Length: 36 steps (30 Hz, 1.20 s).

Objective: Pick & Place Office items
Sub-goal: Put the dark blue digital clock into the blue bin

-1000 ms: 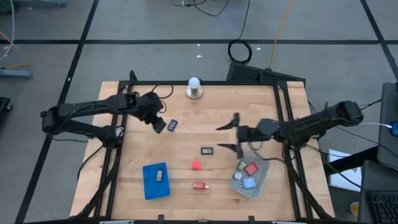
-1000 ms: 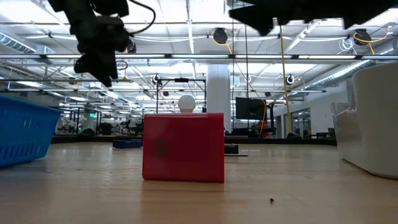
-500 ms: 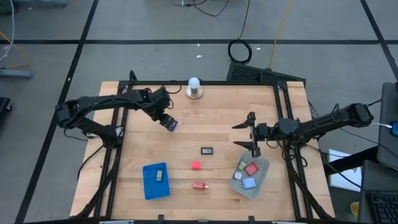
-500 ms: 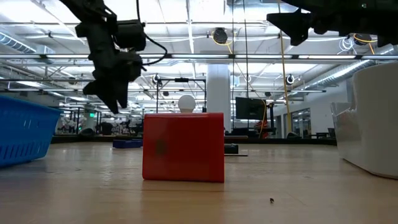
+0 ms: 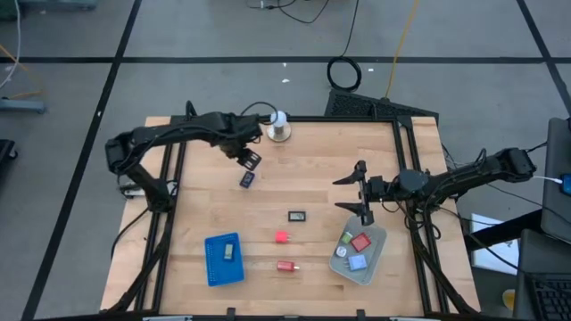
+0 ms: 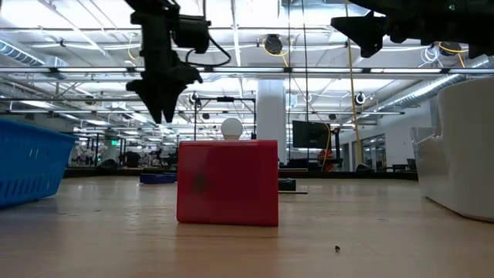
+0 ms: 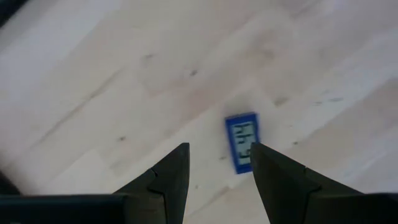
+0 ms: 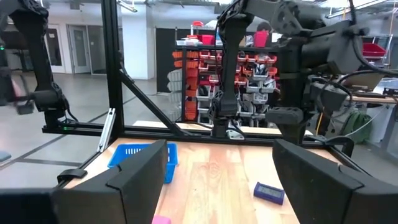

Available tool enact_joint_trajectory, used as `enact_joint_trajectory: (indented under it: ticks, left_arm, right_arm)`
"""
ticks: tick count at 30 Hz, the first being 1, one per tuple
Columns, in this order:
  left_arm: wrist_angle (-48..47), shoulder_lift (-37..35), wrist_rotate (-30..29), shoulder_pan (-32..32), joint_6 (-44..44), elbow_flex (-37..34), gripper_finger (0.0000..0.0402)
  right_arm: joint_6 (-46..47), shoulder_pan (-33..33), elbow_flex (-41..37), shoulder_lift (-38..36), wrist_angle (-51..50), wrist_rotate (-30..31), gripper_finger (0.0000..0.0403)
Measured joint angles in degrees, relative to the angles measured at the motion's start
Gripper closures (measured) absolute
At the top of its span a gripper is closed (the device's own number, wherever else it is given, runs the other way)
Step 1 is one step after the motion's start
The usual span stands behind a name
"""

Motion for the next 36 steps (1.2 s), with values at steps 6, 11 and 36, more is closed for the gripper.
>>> enact_joint_trajectory:
  ticks: [6, 11, 36]
  left_arm:
    - [-0.94, 6.16, 5.93, -1.48, 3.46, 2.70, 0.0229]
    - [-3.05, 9.66, 3.82, -2.92, 6.88, 2.70, 0.0229]
    - [-3.45, 11.72, 2.41, -3.76, -11.90, 2.70, 0.0151]
  right_arm:
    - [1.68, 0.00, 0.00, 0.00, 0.00, -0.30, 0.0122]
    - [2.58, 0.00, 0.02, 0.00, 0.00, -3.11, 0.0122]
    - [7.51, -0.02, 0.04, 0.00, -1.31, -2.97, 0.0122]
